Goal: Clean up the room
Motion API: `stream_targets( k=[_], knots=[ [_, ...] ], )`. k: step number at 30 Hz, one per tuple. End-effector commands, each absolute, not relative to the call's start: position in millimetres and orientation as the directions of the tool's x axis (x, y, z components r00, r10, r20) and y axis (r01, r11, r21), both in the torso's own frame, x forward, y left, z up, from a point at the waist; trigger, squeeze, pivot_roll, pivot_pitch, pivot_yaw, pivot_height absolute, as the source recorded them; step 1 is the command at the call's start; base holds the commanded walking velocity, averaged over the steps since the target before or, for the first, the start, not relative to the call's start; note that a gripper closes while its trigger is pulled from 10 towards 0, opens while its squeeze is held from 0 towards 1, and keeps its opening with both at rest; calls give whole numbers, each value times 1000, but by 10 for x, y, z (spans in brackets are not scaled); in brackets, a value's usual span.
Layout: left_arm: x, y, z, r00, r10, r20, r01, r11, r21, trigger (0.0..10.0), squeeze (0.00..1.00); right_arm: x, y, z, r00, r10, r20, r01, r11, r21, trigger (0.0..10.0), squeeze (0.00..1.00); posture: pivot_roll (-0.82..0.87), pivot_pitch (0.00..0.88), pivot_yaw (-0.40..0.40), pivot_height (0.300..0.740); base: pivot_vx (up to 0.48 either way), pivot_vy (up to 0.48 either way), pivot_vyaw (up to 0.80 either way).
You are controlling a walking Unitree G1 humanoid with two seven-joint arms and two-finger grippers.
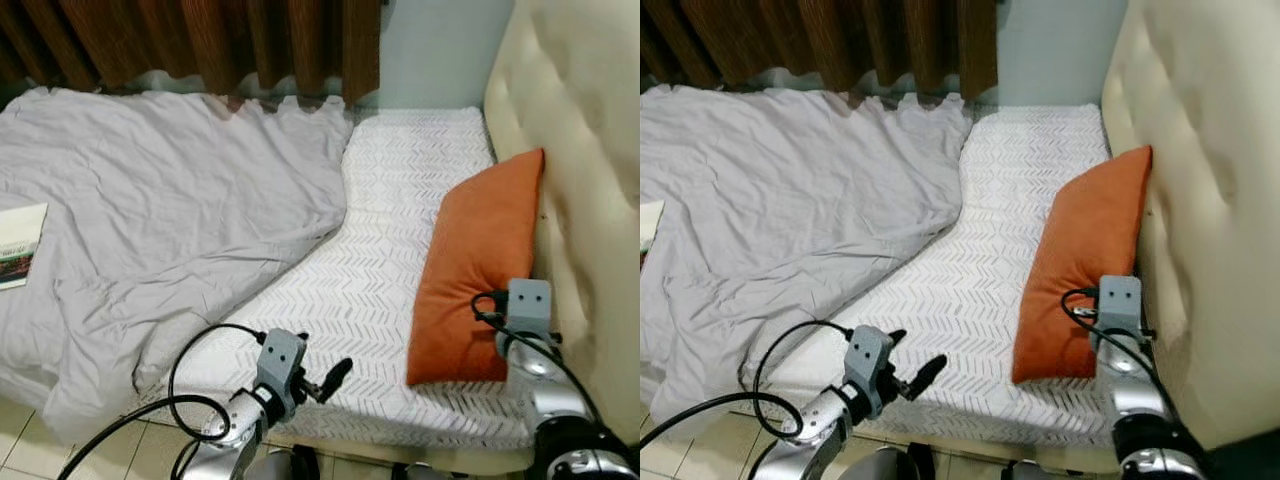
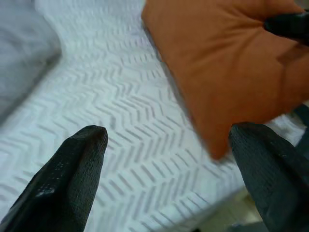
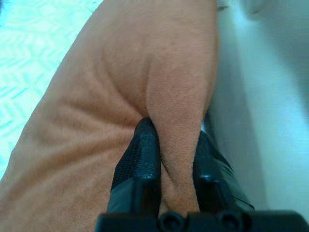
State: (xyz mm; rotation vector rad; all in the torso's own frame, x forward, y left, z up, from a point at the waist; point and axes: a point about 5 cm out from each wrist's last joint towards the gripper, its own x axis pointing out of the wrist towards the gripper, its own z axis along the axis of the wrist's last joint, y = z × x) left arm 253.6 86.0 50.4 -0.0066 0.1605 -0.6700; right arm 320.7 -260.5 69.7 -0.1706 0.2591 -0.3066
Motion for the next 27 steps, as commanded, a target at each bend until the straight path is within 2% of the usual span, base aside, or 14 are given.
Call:
stream_targets(
  k=[1,8,11,18,27],
  knots=[
    [2521,913,504,801,-586,-122,593,805,27,10000,0,3234,-2831,881,931,-336,-144,286,915,-283,0,0,-122,102,46,740,0,0,0],
    [2508,929,474,793,-592,-143,602,797,41,10000,0,3165,-3122,924,917,-365,-159,269,863,-428,0,0,-118,121,42,740,0,0,0],
    [2501,935,443,796,-585,-155,598,799,58,10000,0,3165,-3154,929,912,-377,-161,278,857,-433,0,0,-115,124,43,740,0,0,0],
    [2554,949,460,815,-561,-146,574,816,63,10000,0,3195,-3075,898,916,-366,-163,269,864,-426,0,0,-115,120,47,740,0,0,0],
    [2614,996,461,817,-558,-148,567,823,29,10000,0,3227,-2953,853,930,-330,-159,235,871,-432,0,0,-120,122,53,740,280,-387,0]
  ],
)
